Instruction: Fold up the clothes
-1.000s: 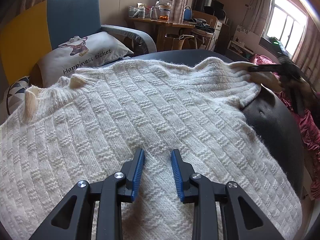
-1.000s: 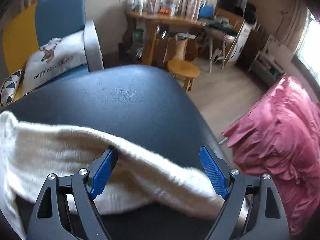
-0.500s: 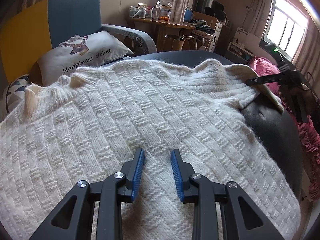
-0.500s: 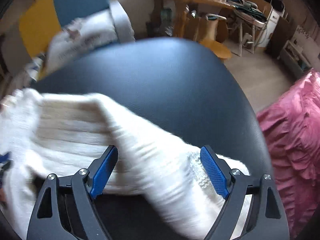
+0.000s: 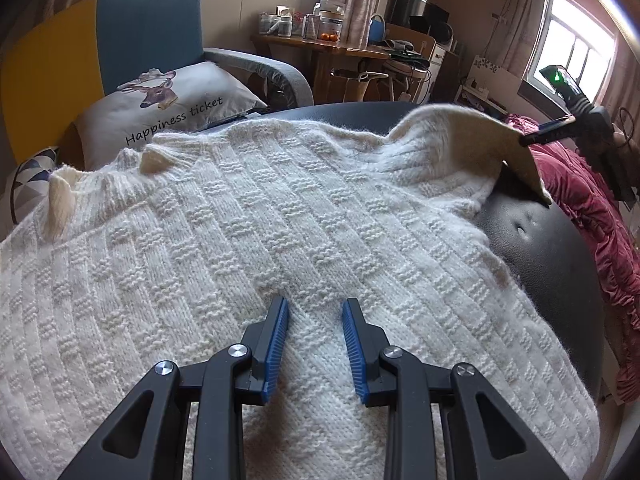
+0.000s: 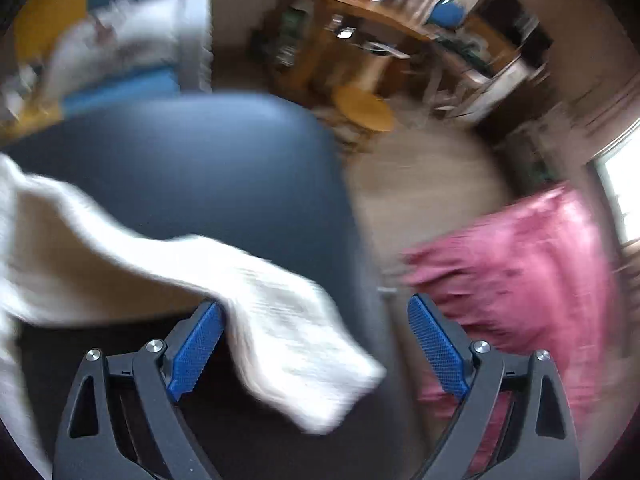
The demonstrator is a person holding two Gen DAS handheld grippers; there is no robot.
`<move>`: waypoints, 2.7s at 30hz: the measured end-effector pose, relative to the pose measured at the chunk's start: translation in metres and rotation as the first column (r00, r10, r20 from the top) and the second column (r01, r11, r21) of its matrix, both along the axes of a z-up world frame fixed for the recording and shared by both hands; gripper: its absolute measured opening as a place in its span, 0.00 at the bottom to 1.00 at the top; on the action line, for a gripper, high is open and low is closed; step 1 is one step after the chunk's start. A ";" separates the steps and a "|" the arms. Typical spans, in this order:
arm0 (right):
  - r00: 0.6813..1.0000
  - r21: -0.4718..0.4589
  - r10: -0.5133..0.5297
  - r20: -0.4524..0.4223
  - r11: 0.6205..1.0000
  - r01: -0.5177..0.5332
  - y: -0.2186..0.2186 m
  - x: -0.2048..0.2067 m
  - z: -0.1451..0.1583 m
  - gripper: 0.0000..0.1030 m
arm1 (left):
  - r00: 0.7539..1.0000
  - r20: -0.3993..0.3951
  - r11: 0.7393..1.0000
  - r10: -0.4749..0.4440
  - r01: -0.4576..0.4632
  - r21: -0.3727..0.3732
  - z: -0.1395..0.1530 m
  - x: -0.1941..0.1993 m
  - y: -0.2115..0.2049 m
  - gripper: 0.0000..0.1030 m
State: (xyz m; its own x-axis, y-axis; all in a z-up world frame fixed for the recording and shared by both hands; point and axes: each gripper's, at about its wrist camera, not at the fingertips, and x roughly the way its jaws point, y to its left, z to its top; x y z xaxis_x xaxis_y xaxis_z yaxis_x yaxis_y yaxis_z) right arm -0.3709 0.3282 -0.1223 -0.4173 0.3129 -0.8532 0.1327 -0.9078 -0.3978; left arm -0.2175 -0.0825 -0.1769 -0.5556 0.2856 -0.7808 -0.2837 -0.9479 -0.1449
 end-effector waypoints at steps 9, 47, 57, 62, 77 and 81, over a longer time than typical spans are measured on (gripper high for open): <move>0.968 -0.222 -0.101 -0.228 0.974 0.049 0.028 0.005 0.064 0.91 | 1.000 -0.004 1.000 -0.003 0.003 -0.021 0.000 0.000 0.002 0.27; 0.972 -0.352 0.235 -0.026 0.908 -0.229 -0.095 0.010 -0.019 0.91 | 0.998 0.044 0.992 0.053 -0.057 0.110 0.022 -0.014 -0.011 0.26; 0.975 -0.316 0.161 0.153 0.943 -0.107 -0.097 0.001 -0.071 0.94 | 0.992 0.083 0.986 0.097 -0.085 -0.140 0.005 -0.083 0.027 0.29; 0.970 -0.313 0.145 0.193 0.946 -0.079 -0.089 0.024 -0.071 0.95 | 0.995 0.047 0.983 0.084 -0.075 -0.167 0.018 -0.063 0.033 0.28; 0.971 -0.332 0.230 0.059 0.922 -0.198 -0.163 0.029 -0.064 0.96 | 0.981 0.118 0.988 -0.154 0.149 0.048 0.009 0.058 0.096 0.25; 0.982 -0.352 0.178 0.062 0.925 -0.145 -0.166 0.013 -0.080 1.00 | 0.983 0.116 0.988 -0.143 0.137 0.065 0.009 0.065 0.095 0.25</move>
State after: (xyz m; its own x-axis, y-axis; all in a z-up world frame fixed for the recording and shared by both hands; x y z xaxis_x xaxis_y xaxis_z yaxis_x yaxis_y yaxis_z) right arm -0.3578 0.1624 -0.2018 -0.3527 -0.0725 -0.9329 0.3098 -0.9498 -0.0433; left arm -0.1526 0.0123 -0.1683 -0.4100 0.3996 -0.8199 -0.3902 -0.8893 -0.2384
